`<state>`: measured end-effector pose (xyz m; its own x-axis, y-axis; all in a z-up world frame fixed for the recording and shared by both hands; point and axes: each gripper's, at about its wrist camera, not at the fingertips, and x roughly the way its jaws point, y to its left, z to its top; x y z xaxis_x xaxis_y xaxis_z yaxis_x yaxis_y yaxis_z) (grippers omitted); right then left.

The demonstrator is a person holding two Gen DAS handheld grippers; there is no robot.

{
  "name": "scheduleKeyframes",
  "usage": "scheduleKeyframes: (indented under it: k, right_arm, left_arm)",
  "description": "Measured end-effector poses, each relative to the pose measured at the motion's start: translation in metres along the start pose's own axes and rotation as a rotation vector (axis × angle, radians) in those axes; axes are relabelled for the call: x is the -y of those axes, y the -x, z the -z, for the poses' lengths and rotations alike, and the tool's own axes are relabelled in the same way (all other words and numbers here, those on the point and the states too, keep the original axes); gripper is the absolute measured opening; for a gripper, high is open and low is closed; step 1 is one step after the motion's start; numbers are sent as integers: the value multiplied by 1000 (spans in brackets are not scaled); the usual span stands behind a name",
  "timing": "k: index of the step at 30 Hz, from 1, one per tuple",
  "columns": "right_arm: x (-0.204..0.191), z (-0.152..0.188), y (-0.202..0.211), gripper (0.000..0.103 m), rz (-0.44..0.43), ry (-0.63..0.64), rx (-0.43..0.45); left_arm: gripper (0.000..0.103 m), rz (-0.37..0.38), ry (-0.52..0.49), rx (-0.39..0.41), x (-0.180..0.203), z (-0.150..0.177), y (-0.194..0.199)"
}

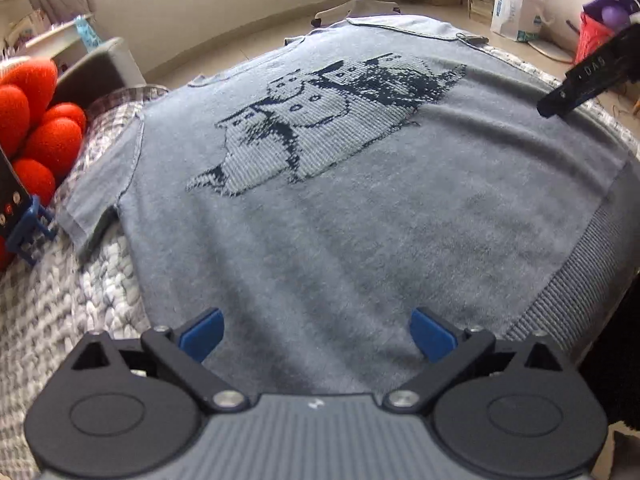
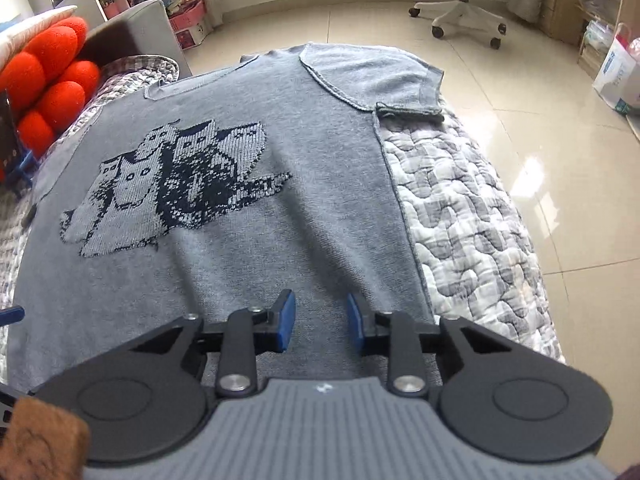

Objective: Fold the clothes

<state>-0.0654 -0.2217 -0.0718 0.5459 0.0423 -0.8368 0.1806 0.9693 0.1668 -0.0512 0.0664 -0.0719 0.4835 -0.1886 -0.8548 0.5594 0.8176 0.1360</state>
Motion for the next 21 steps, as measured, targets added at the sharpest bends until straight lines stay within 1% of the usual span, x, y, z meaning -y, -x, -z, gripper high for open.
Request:
scheduleKeyframes:
  k: [2,4,5,6,7,9,10,11,13,14,15,16,18,19,21]
  right_arm:
    - [-2,6,1,30,-42,34,-33]
    - [-11,15,2,30,-77,108,-62]
    - [-18,20,3,30,-88,144,-64]
    - [-23,23,4,30,-100,166,-65]
    - [-28,23,3,31,-115,165,-65]
    - [-38,24,-1,32,-170,137,-82]
    - [-45,25,-2,33,-191,133,-97]
    - [-52,25,-3,35,-193,150,-101]
    - [-61,25,-1,35,-168,201,-75]
    - [-66,25,1,35,-155,226,-63]
    - [-66,22,2,31,-145,227,-47]
    - [-58,17,3,29,-141,190,-27]
    - [-37,4,5,37,-100,100,18]
    - [-24,-2,6,37,-77,51,36]
    - [5,-8,6,38,-45,-45,53]
  left_arm:
    - [101,26,79,-35,-20,8,4]
    - [98,18,120,-44,-35,15,10]
    - [93,13,143,-54,-42,18,12]
    - [89,29,178,-60,-49,20,13]
    - [83,52,218,-64,-57,22,14]
    - [77,63,260,-63,-64,22,15]
    - [70,66,279,-61,-66,22,16]
    - [62,61,289,-59,-68,21,17]
    - [49,40,309,-66,-71,20,16]
    - [47,43,329,-68,-75,19,16]
    - [47,52,358,-66,-79,19,16]
    - [45,61,390,-63,-84,20,16]
    - [39,76,443,-51,-92,20,16]
    - [37,83,462,-45,-95,21,16]
    - [37,93,493,-36,-99,21,14]
